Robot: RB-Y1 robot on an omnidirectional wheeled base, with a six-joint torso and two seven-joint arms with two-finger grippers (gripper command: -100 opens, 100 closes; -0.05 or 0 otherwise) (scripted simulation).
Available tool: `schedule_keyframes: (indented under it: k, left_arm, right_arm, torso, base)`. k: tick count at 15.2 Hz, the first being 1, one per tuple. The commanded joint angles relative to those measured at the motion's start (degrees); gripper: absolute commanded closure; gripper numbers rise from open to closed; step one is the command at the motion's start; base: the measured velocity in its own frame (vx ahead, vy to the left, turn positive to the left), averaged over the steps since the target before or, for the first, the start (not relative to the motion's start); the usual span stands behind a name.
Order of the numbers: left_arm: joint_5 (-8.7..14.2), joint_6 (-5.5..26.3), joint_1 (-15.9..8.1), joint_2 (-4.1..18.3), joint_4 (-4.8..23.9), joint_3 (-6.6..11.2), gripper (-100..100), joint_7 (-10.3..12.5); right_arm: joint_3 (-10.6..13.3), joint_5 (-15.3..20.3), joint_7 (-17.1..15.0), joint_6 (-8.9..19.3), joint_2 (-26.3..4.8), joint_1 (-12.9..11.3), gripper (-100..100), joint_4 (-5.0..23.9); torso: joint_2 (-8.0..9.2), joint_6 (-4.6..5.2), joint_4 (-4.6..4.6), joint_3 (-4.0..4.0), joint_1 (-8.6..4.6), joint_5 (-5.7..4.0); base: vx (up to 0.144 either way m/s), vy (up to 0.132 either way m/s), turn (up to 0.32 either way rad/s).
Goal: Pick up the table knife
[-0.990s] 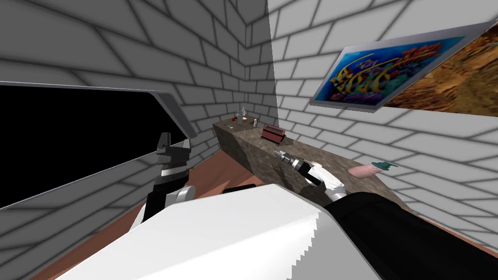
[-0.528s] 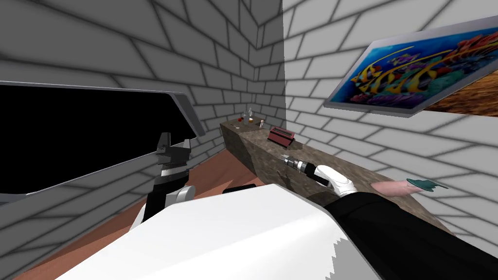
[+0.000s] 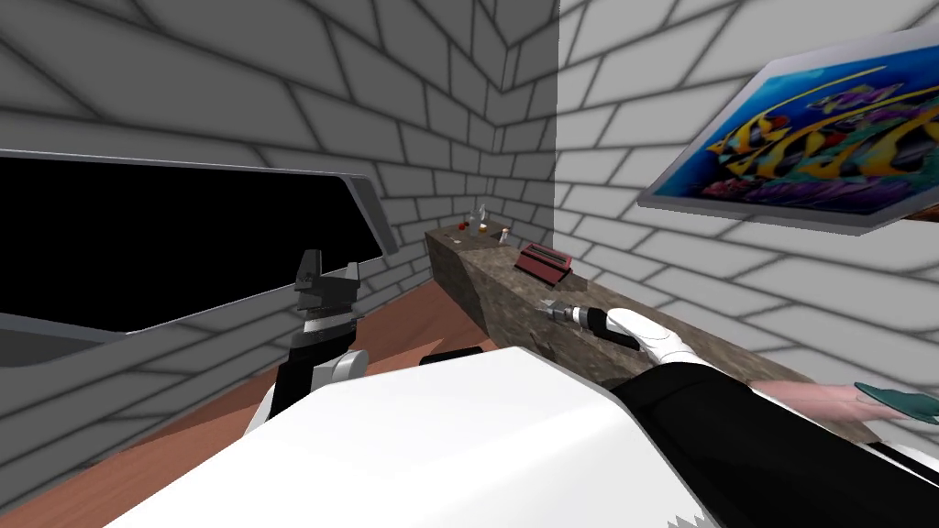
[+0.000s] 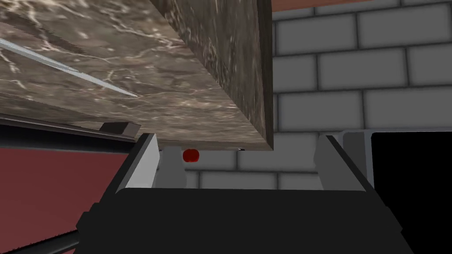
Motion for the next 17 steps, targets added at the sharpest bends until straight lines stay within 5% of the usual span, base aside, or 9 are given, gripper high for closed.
schedule_keyframes:
  k: [1,17]
  left_arm:
    - [0.00,0.00,0.00,0.00,0.00,0.00,0,0.00]
    - [0.00,0.00,0.00,0.00,0.00,0.00,0,0.00]
  right_arm:
    - [0.69,1.64,-0.95,-0.62,-1.96,0.40,-100,1.15]
    - [9.49,16.26,-8.32,-10.38,-17.73,4.36,-100,14.35]
  torso:
    - [0.00,0.00,0.00,0.00,0.00,0.00]
    - [0.11,0.02,0.03,0.07,-0.13,-0.03]
  base:
    - [0.025,-0.005,0.150]
    - [0.007,-0.019,0.185]
